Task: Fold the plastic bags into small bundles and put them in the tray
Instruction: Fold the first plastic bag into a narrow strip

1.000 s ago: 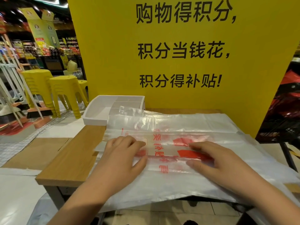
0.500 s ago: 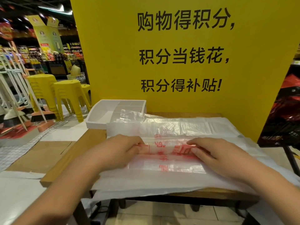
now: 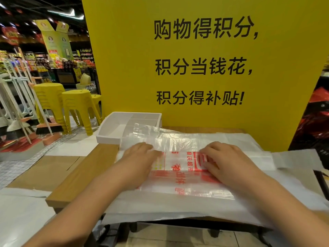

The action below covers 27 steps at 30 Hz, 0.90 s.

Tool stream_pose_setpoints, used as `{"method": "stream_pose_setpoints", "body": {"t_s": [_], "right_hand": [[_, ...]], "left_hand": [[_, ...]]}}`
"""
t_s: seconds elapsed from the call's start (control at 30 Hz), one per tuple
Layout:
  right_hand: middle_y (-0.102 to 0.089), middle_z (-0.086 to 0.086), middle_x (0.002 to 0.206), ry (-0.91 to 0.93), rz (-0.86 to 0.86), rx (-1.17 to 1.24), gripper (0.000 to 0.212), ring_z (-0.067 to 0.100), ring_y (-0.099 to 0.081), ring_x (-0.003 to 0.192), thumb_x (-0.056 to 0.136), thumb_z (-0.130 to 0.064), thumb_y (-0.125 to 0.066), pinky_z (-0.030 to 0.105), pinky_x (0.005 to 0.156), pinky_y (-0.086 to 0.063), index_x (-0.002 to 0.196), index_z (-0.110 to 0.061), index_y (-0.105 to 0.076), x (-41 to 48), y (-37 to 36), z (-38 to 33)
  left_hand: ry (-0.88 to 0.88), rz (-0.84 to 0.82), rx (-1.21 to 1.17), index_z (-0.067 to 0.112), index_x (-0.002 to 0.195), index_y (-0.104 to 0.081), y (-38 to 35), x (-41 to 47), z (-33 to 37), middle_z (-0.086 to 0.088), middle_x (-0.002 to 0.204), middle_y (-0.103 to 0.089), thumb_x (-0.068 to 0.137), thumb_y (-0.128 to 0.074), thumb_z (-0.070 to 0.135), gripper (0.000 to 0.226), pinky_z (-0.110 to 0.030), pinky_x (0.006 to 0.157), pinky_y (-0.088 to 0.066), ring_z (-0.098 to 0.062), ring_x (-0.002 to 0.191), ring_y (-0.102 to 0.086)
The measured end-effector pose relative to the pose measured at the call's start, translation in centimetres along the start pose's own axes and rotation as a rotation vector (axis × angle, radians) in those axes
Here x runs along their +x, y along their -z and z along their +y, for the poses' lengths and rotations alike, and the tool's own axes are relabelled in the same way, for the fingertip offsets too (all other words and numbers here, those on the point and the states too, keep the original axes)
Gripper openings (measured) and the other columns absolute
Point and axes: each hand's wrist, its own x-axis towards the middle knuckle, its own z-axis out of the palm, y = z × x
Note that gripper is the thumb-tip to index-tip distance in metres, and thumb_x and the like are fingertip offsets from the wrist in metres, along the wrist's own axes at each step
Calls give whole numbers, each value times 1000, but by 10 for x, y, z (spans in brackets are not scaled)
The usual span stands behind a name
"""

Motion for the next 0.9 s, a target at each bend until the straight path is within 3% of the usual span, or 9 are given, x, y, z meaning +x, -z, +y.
{"method": "stream_pose_setpoints", "body": {"t_s": [0.1,0.3,0.53,0.63,0.73,0.77,0.9], "right_hand": [[-51,-8,141,35,-54,102,36,18,-51,126,99,-32,-47,36,104,-41,134,-28,-58,1,-5,-17],[-25,-8,163,5,-200,256,51,12,-22,149,102,-45,-38,33,122,-21,152,-35,-36,-2,-18,-51],[8,-10,166,-106,-374,257,66,8,12,152,94,-72,-12,34,124,6,156,-49,-9,-19,-16,-39],[11,-9,166,-245,-400,208,83,7,13,151,79,-81,5,35,124,6,155,-49,-3,-36,-7,6],[17,-7,164,-421,-419,107,126,10,14,152,42,-97,27,37,124,6,155,-46,4,-55,4,49],[20,-8,162,-438,-466,81,130,11,15,152,37,-97,29,38,124,5,155,-44,8,-57,5,55],[17,1,166,-459,-497,25,123,16,13,153,47,-85,27,44,124,3,158,-36,9,-53,6,47]], "left_hand": [[-67,-46,-111,37,155,-25,-6,2,12,6,166,-11,107,-33,23,51,-40,125,-8,-17,153,-1],[-13,-3,-193,27,152,-25,-26,-2,36,5,164,-15,107,-29,42,48,-40,125,-2,-12,152,-6],[46,-48,-187,50,154,-5,-40,-9,29,22,164,7,100,-13,64,57,-51,122,10,-10,152,13],[75,-80,-184,55,152,3,-39,-14,26,25,160,17,92,-7,74,64,-53,121,13,-13,151,20],[74,-67,-187,56,152,4,-39,-12,26,25,160,18,91,-6,76,65,-53,121,13,-13,151,21],[71,-62,-193,56,152,3,-39,-11,26,25,161,17,91,-6,75,65,-53,121,13,-13,151,20],[73,-18,-218,54,153,-7,-40,-11,27,24,163,8,95,-14,71,61,-52,121,12,-13,152,14]]}}
